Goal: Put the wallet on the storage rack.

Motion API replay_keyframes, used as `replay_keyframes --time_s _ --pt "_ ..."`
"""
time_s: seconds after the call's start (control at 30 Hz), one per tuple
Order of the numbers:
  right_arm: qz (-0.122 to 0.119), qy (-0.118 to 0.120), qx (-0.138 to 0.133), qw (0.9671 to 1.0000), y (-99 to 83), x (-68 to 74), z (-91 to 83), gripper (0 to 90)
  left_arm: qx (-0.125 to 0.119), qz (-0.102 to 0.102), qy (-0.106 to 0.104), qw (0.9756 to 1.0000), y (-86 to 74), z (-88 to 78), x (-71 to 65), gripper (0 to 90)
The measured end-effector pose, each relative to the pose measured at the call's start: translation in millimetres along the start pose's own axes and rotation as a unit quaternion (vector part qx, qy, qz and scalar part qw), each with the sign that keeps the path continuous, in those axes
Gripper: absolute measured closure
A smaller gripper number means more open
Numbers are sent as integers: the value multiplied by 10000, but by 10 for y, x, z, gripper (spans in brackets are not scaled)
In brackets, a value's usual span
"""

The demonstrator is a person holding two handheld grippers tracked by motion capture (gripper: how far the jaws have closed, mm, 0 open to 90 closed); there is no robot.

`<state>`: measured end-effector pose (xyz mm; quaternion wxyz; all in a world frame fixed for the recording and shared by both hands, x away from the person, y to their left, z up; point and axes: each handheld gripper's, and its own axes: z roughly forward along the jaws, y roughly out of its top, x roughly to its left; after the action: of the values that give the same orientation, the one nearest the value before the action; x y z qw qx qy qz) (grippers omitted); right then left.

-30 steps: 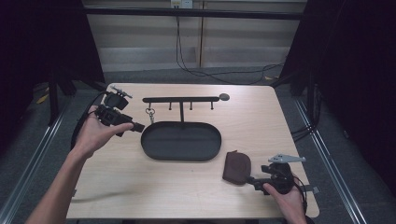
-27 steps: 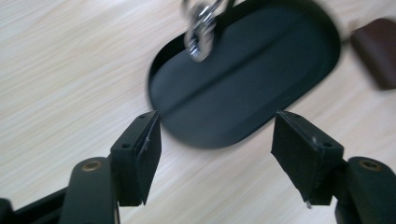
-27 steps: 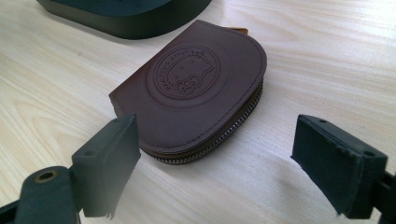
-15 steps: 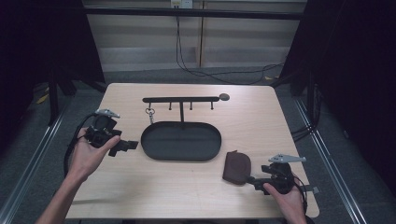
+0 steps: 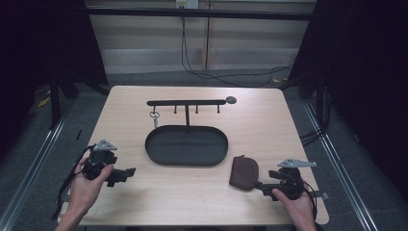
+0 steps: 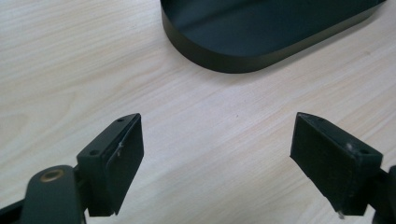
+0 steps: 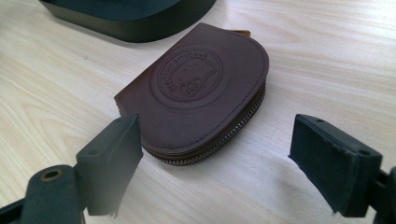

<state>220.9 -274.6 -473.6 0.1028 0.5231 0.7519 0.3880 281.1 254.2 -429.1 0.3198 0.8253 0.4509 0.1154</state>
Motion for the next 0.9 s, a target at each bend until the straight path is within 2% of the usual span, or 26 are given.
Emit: replay_keyframes --time_s 0.03,0.07,0.1,0.13,0.17,0.2,0.23,0.27,0.3,0.4,0.47,0.6,0.63,0.67,0.7,0.73,0.77,0.8,0.83,0.87,0.9 --pt "17 72 15 10000 1 0 2 188 -15 -57 -111 9999 -87 14 -36 173" --pt "17 72 15 10000 1 0 2 188 -15 -57 -111 9999 -87 14 -36 173" --pt "62 202 -4 9998 4 -5 -4 209 -69 -96 -57 9999 -182 32 -75 177" --pt "62 202 -4 9998 4 -5 -4 209 -69 -96 -57 9999 -182 32 -75 182" --pt "86 201 -21 9998 8 -6 -9 201 -110 -139 -96 9998 -278 44 -109 182" --pt "86 201 -21 9998 8 -6 -9 201 -110 -139 -96 9998 -278 44 -109 183" --pt "93 226 -10 9997 15 -11 -10 202 -165 -230 -314 9991 -364 54 -135 186" --pt "126 226 -5 9997 21 -8 -12 208 -165 -230 -314 9991 -364 54 -135 186" --pt "133 237 2 9996 28 -5 -16 216 -225 -130 -341 9991 -438 57 -174 186" --pt "83 198 -52 9998 36 1 -28 223 -240 -106 -375 9990 -499 55 -197 187" --pt "65 162 -89 9998 55 29 -55 275 -373 -181 -561 9976 -573 54 -226 184" --pt "23 152 -110 9998 103 39 -61 296 -452 -159 -628 9969 -578 54 -245 177" --pt "14 164 -79 9998 127 38 -59 297 -394 -138 -612 9973 -574 65 -256 177" --pt "57 173 -23 9998 175 37 -46 290 -242 -76 -701 9972 -570 115 -281 169" --pt "57 173 -23 9998 175 37 -46 290 -242 -76 -701 9972 -570 115 -281 173" --pt "42 190 139 9997 224 41 -12 289 -179 -28 -744 9971 -563 130 -291 173" --pt "43 190 276 9994 254 40 11 270 -209 66 -765 9968 -549 128 -306 173" --pt "43 190 276 9994 254 40 11 270 -209 66 -765 9968 -549 128 -306 174" --pt "120 116 462 9988 320 48 44 251 -269 114 -745 9968 -545 121 -320 179" --pt "120 116 462 9988 320 48 44 251 -269 114 -745 9968 -545 121 -320 184" --pt "81 94 606 9981 391 60 73 218 -276 167 -749 9967 -552 114 -322 184"
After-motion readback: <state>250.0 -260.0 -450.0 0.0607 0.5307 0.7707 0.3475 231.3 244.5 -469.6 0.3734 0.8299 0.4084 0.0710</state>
